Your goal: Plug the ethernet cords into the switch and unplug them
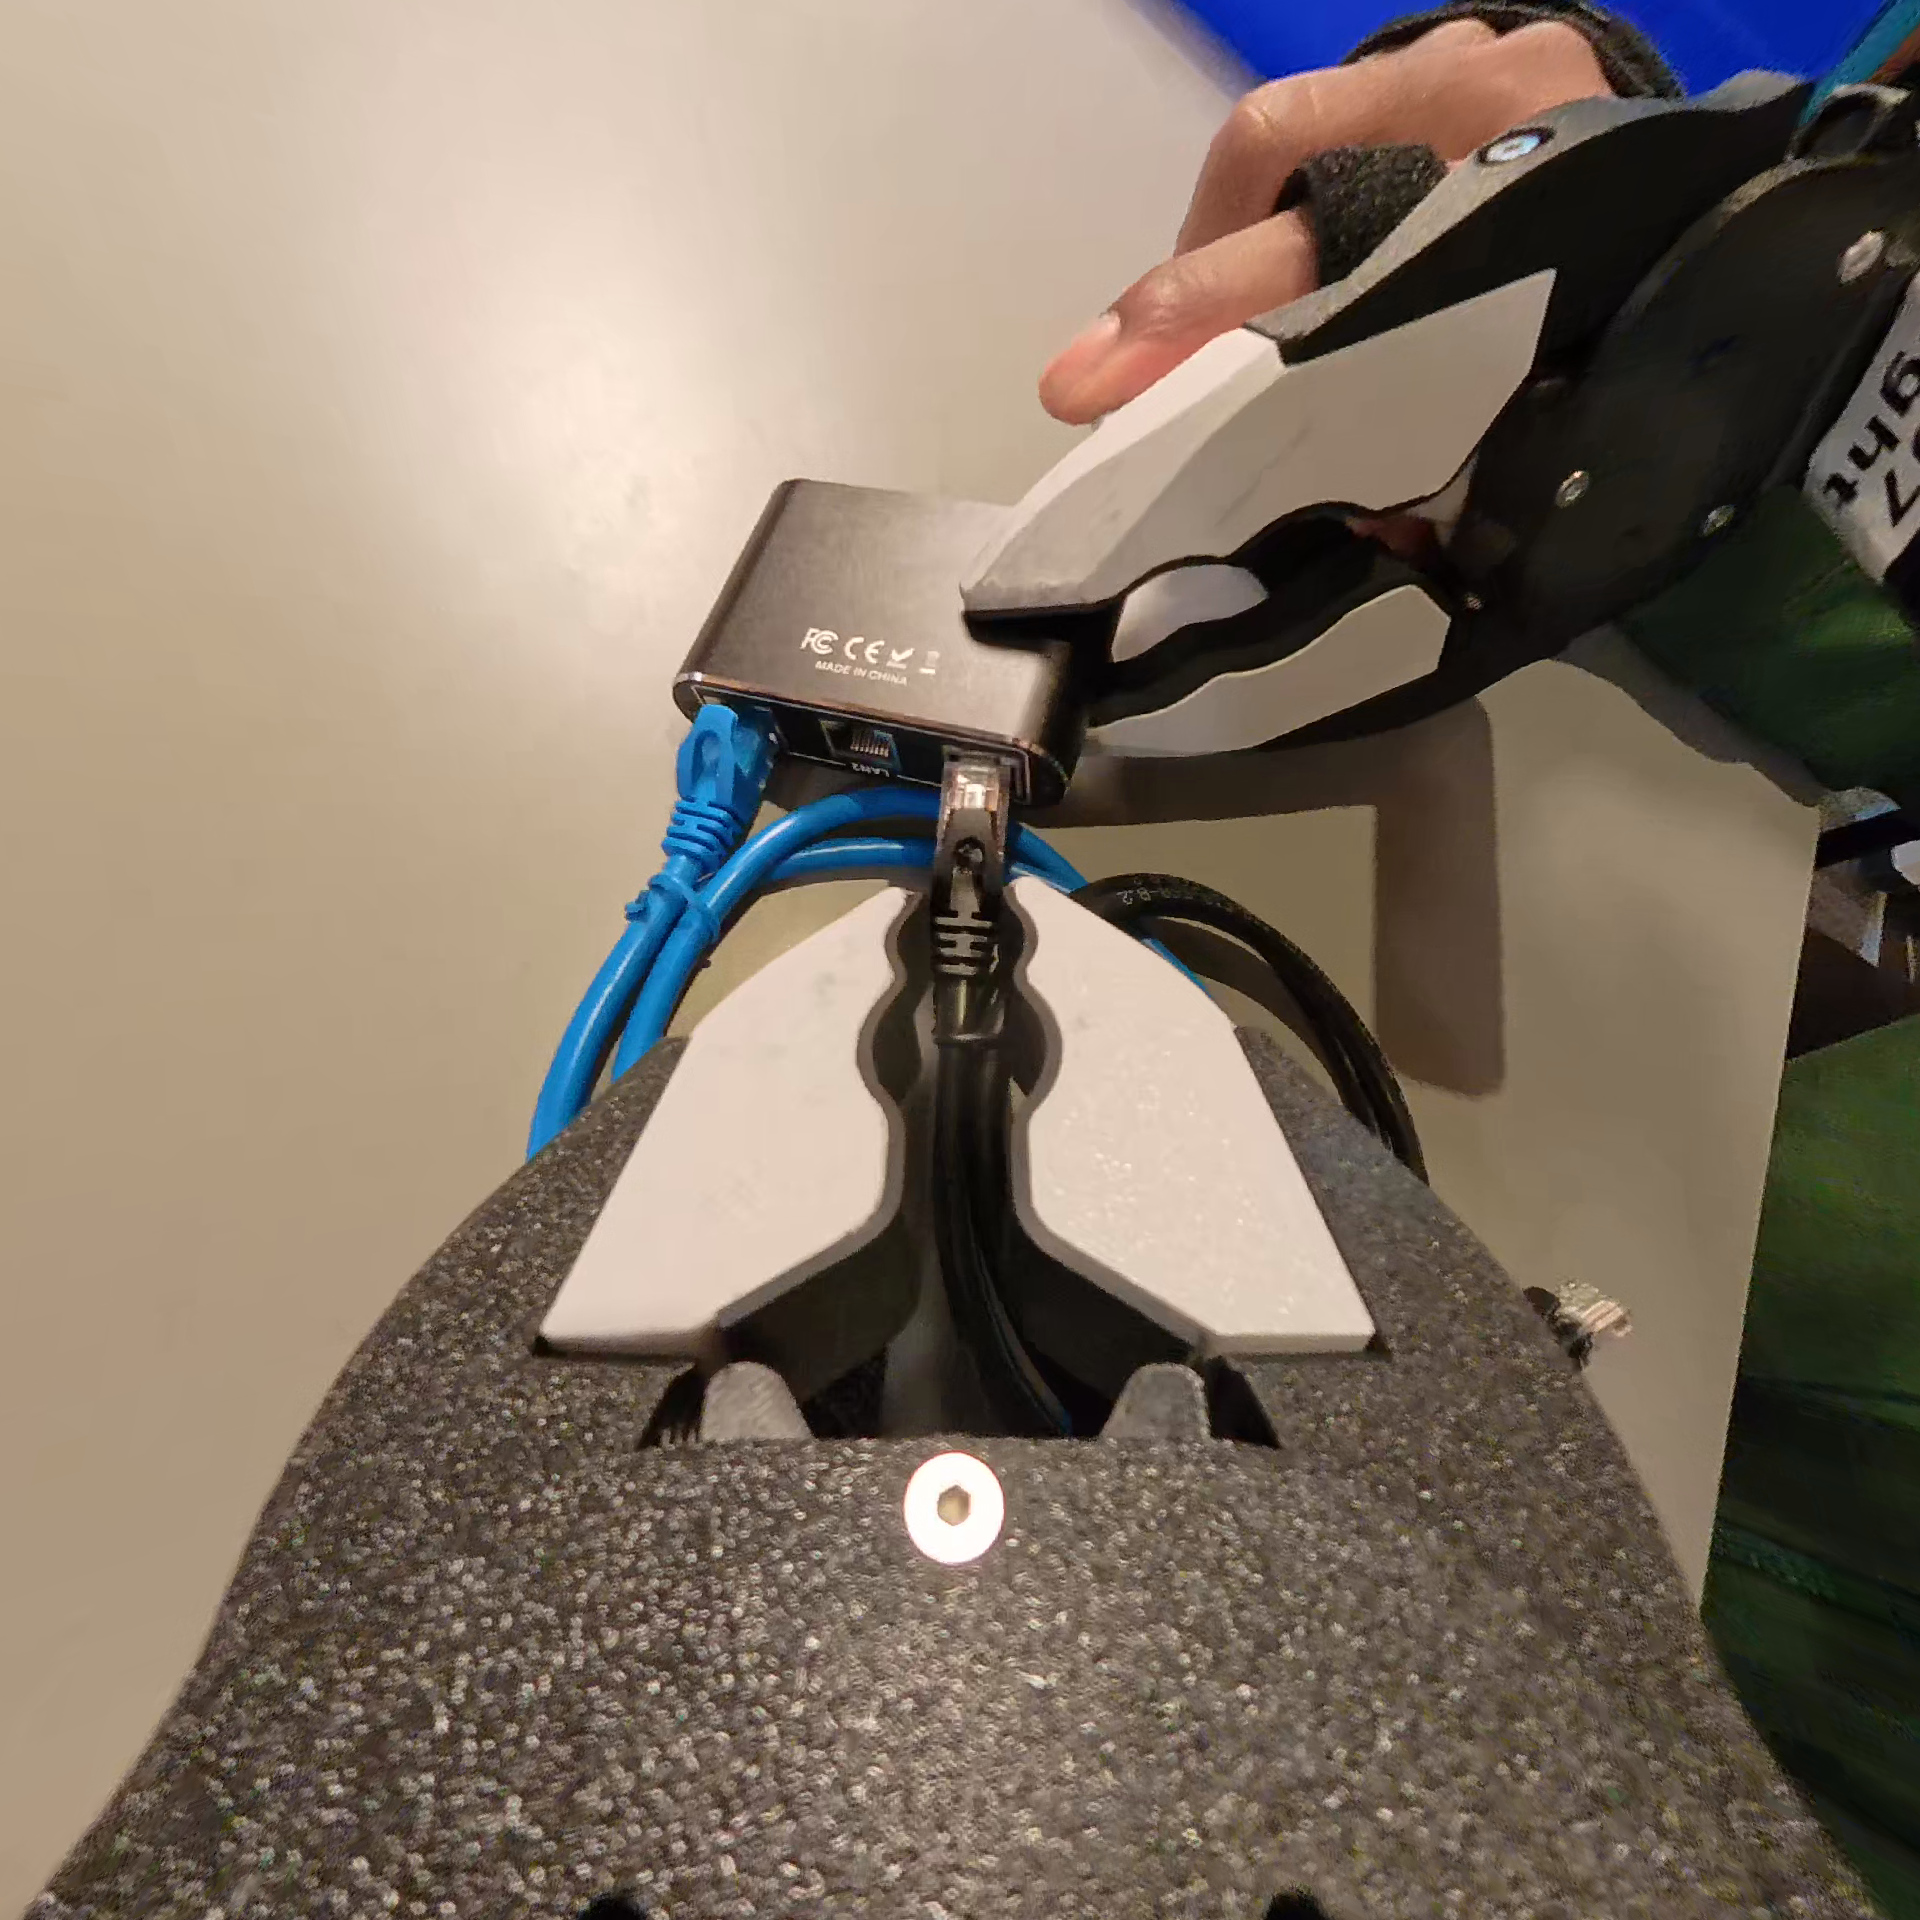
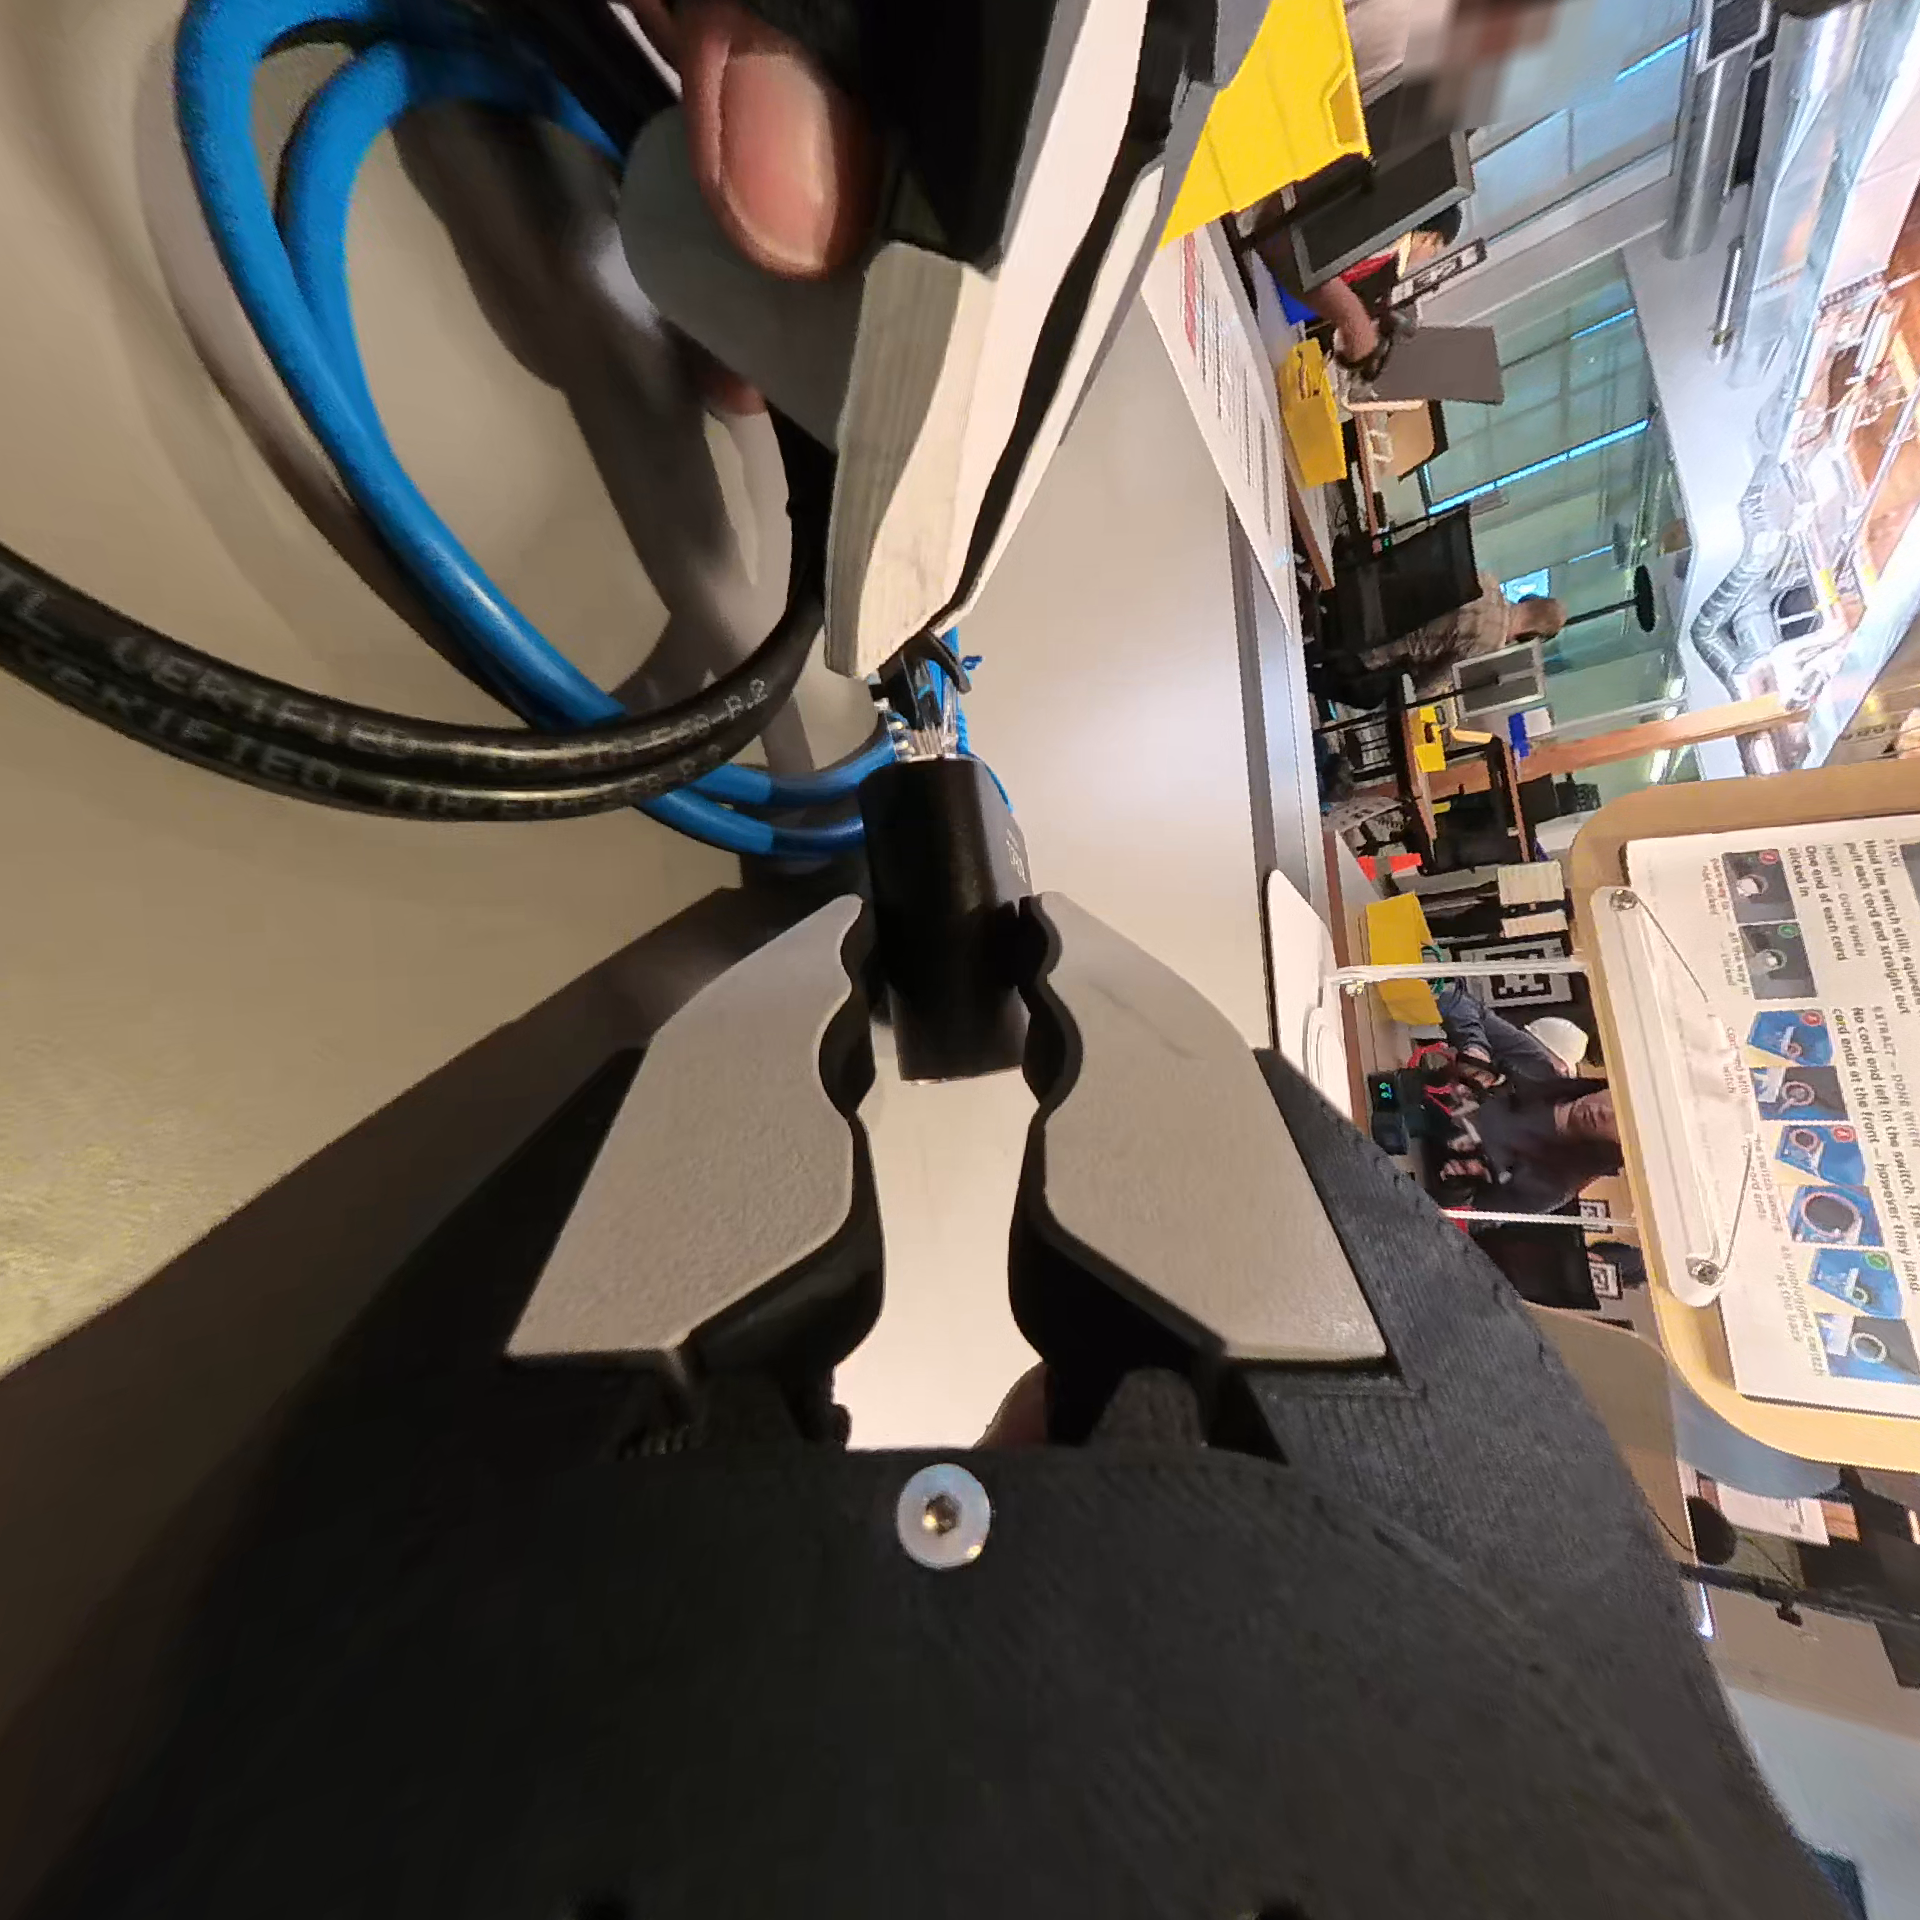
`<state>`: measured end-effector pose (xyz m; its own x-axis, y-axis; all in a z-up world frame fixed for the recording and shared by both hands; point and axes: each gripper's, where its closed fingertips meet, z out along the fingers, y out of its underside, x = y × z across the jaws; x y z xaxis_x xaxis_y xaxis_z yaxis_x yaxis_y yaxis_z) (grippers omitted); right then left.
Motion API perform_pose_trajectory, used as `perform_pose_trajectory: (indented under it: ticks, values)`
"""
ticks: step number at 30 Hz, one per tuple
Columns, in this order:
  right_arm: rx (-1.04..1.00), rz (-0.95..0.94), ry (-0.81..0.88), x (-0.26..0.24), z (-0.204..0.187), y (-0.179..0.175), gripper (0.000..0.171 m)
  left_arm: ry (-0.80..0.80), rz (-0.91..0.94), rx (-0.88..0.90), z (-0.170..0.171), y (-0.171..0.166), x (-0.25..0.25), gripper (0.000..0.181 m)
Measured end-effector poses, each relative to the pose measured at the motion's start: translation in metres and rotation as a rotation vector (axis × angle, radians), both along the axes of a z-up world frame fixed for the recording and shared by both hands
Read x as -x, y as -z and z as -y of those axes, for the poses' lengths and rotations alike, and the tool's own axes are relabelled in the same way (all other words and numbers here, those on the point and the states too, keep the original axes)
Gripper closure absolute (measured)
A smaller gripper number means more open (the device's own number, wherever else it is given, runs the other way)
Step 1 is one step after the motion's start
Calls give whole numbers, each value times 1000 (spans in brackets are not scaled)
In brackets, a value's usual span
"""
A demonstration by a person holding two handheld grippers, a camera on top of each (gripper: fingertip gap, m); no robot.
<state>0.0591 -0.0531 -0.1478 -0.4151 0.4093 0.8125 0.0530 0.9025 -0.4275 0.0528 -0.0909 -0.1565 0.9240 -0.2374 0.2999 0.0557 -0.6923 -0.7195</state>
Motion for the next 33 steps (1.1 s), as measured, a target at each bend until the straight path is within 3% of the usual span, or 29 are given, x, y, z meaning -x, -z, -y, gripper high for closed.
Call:
perform_pose_trajectory:
  ticks: [1,8,15,24,33]
  values:
    - [-1,-1,-8,0,1,0,146,16,4,6,1,0,-1,168]
    - [-11,-16,-63,-3,3,-3,146,106,20,35,1,-2,-3,168]
    - [-62,-25,-49,2,-1,-2,147,288,-59,179,-5,-1,7,169]
    - [-150,31,93,9,-22,9,142,281,-61,53,-26,5,1,168]
    - [-86,-19,10,6,-11,-1,144,353,-49,-15,-21,-3,-2,169]
